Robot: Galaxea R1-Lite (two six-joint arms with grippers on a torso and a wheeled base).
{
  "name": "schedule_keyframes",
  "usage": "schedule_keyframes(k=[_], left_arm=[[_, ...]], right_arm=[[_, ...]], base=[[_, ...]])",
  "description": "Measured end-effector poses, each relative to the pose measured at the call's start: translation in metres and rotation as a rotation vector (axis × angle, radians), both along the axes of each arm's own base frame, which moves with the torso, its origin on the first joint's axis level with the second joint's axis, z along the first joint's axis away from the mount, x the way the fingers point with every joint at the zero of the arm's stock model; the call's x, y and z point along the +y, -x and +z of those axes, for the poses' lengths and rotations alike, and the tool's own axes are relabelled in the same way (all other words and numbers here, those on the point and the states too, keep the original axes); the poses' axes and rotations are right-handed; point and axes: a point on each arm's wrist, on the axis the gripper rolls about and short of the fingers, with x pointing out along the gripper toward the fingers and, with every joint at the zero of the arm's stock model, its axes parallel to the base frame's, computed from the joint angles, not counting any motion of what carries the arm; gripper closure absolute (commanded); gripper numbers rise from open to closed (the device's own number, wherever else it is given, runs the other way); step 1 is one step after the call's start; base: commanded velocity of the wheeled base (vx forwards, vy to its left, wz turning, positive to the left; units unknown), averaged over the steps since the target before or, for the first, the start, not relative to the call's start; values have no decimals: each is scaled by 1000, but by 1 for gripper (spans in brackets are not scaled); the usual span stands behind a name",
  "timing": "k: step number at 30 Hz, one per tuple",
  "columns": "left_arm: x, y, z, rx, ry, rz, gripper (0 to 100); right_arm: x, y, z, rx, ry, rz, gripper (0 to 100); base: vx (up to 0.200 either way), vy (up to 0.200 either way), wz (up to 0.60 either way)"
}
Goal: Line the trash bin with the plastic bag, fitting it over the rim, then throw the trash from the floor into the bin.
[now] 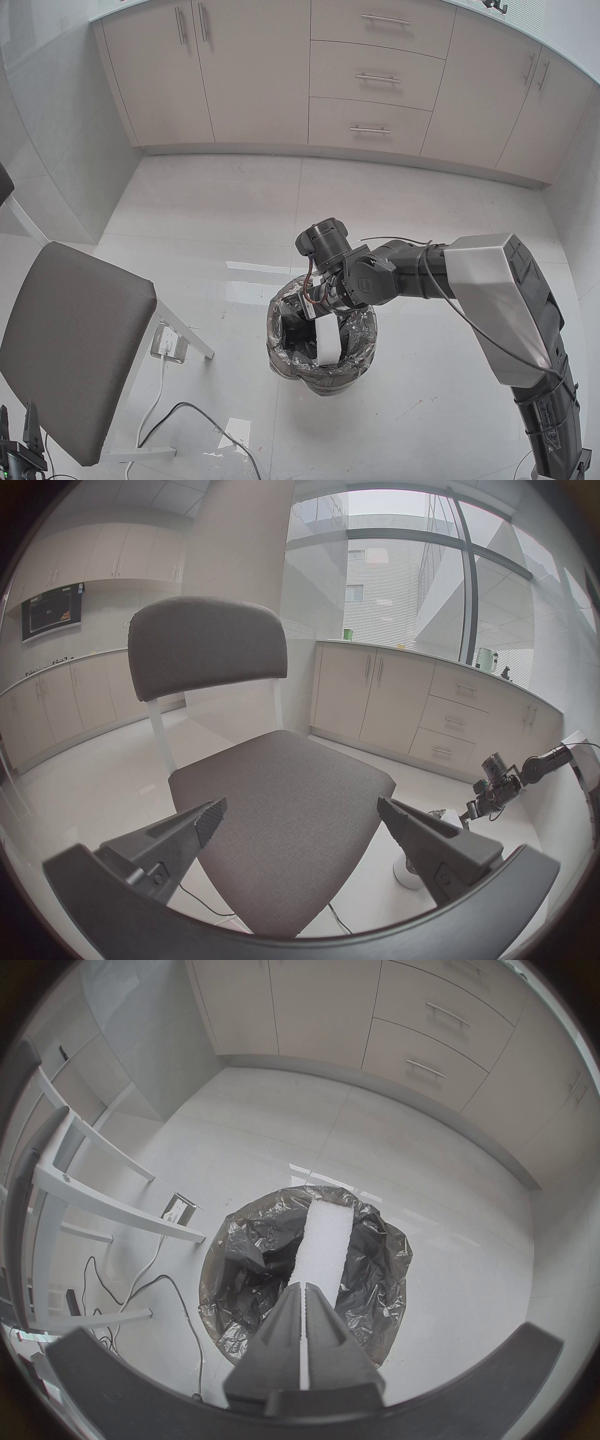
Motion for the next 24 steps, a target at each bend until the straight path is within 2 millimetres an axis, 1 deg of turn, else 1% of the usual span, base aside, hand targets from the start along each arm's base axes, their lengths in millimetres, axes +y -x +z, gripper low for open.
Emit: schedule_keyframes(k=[11, 16, 20, 24], left_arm=[[0, 0, 0, -1, 0, 0, 0], [0, 0, 0, -1, 0, 0, 0], [0, 0, 0, -1, 0, 0, 0], [0, 0, 0, -1, 0, 0, 0]], right_arm=[[0, -9, -30, 9, 27, -21, 100], [-3, -15, -50, 28, 47, -33, 100], [-2, -23, -64, -3, 28, -40, 100], [-6, -29, -86, 1, 34, -48, 100]], base=[[0, 0, 0], [0, 0, 0], [0, 0, 0], [0, 0, 0]])
